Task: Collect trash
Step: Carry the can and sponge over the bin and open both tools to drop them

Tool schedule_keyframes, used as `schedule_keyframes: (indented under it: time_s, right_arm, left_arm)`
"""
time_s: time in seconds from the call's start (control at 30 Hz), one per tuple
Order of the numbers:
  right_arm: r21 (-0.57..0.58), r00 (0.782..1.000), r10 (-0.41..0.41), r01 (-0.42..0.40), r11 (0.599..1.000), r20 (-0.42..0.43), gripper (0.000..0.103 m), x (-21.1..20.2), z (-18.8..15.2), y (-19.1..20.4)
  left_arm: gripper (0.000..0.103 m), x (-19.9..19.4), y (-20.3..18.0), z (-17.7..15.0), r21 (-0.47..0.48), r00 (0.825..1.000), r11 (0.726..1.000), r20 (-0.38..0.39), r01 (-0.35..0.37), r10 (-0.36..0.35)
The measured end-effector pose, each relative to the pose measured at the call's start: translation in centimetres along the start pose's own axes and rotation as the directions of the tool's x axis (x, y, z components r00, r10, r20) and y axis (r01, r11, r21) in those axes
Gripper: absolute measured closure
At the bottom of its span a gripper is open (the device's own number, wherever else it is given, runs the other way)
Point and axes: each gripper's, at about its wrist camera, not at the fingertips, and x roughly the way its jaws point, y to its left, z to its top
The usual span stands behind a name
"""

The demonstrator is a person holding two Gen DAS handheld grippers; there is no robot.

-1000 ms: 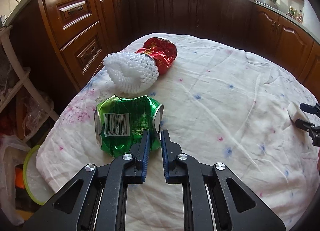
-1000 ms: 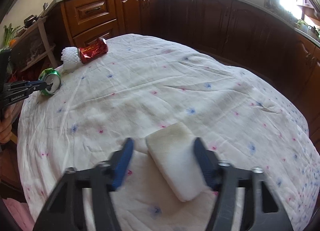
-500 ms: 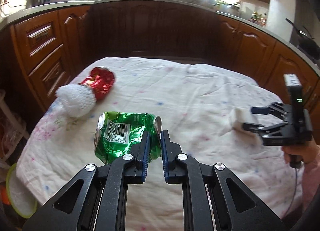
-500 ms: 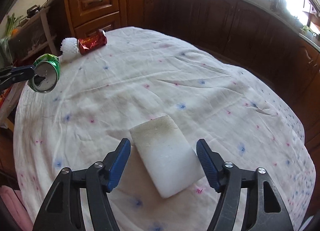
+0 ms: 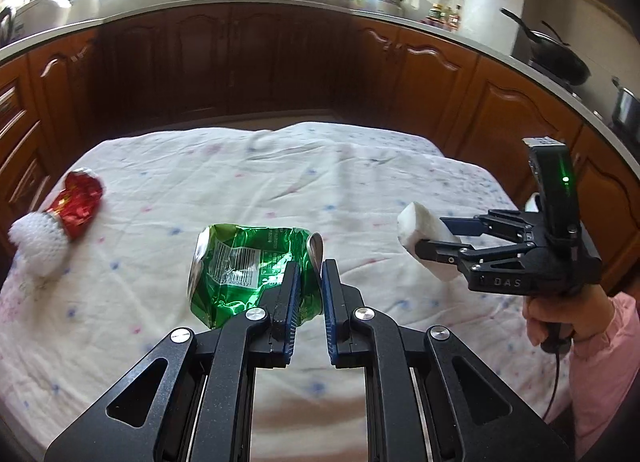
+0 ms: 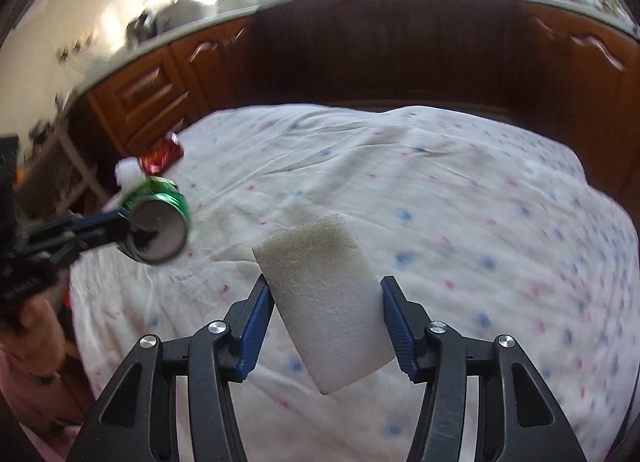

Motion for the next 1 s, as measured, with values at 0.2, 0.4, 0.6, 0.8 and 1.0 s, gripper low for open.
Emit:
schedule_keyframes:
  time_s: [0.2, 0.4, 0.6, 0.8, 1.0]
  right_arm:
    - [0.219, 0.994, -0.054, 0.033, 0.975, 0.093, 0.048, -6.3, -3.6, -5.1]
    - [0.358, 0.977, -0.134, 0.067, 0.931, 0.166, 0.048, -11.2, -7.0, -8.9]
    - [0.433, 0.956, -0.210, 0.104, 0.895, 0.204, 0.048, -14.8, -9.2, -11.4]
    - [0.501, 0.926, -0.298, 0.149, 0.852, 0.231, 0.048, -18.2, -10.6, -14.5]
    - [0.570, 0.894, -0.377, 0.182, 0.801, 0.244, 0.048, -20.8, -11.8, -17.8]
  left_arm:
    - [0.093, 2.7, -6.7, 0.9, 0.084, 0.995, 0.991, -0.024, 0.102, -0.101]
    - [0.093, 4.8, -13.2, 1.6, 0.175, 0.983, 0.967, -0.051, 0.185, -0.179]
    - [0.093, 6.0, -19.5, 1.9, 0.255, 0.971, 0.937, -0.068, 0.240, -0.230]
    - [0.093, 6.6, -24.7, 2.1, 0.313, 0.957, 0.905, -0.087, 0.288, -0.275]
    - [0.093, 7.2, -28.9, 2.6, 0.360, 0.945, 0.873, -0.103, 0.327, -0.312]
